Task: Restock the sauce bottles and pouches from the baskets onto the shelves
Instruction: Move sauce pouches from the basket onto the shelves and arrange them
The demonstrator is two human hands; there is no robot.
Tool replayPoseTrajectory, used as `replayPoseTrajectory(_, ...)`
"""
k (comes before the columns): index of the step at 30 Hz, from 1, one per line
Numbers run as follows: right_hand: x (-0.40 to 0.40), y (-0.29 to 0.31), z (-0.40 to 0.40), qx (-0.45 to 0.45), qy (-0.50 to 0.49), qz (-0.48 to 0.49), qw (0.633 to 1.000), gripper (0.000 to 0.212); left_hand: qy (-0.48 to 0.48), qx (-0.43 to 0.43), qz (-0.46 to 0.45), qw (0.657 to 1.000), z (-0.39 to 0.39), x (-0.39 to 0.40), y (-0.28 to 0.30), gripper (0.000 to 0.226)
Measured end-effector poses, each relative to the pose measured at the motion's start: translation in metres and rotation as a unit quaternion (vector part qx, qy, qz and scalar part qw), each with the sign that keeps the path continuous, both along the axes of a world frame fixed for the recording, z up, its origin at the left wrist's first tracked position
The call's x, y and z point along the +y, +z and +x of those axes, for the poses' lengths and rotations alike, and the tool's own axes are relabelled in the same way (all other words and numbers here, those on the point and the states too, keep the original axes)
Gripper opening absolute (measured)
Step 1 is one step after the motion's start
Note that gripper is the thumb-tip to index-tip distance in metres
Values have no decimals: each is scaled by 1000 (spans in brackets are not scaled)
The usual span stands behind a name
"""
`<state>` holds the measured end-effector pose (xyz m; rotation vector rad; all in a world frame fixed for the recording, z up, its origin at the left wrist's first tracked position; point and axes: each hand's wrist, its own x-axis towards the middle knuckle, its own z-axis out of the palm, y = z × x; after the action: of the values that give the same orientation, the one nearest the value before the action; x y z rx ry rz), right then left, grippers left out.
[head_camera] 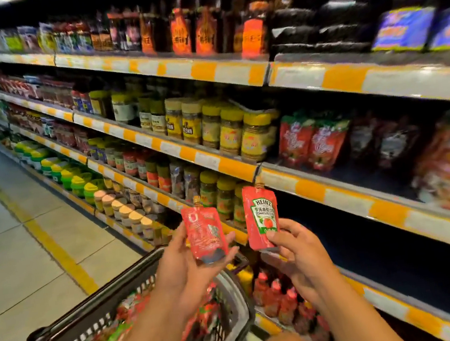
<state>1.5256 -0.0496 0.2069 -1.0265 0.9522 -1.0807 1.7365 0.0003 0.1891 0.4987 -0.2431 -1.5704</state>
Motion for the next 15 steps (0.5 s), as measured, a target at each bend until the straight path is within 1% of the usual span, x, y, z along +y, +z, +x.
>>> replayPoseTrajectory(2, -1, 14, -25, 2, -24, -14, 1000, 27, -47, 26, -24, 998, -21, -15, 13, 50)
replayPoseTrajectory(3, -2, 21, -37, 1, -35, -20, 999, 28, -57, 20, -44, 997, -32, -22, 20, 48)
replayPoseTrajectory(5, -3, 34, -60, -5, -54, -27, 998, 30, -64, -21, -87, 994, -54, -36, 35, 47)
replayPoseTrajectory(7, -5, 47, -83, -11, -77, -34, 996, 32, -59, -111, -110, 986, -79, -49, 50, 55)
replayPoseTrajectory(8, -6, 53, -94, -12, -90, -42, 995, 34, -44, -176, -116, 977, -92, -55, 58, 59)
replayPoseTrajectory(10, -9, 64, -114, 9, -124, -71, 990, 34, 0, -297, -125, 947, -118, -66, 73, 66)
replayPoseTrajectory(12, -13, 71, -131, 51, -171, -105, 978, 28, 36, -363, -133, 921, -139, -77, 87, 69)
replayPoseTrajectory(15, -22, 80, -153, 93, -244, -129, 957, 25, 72, -427, -158, 887, -163, -95, 103, 70)
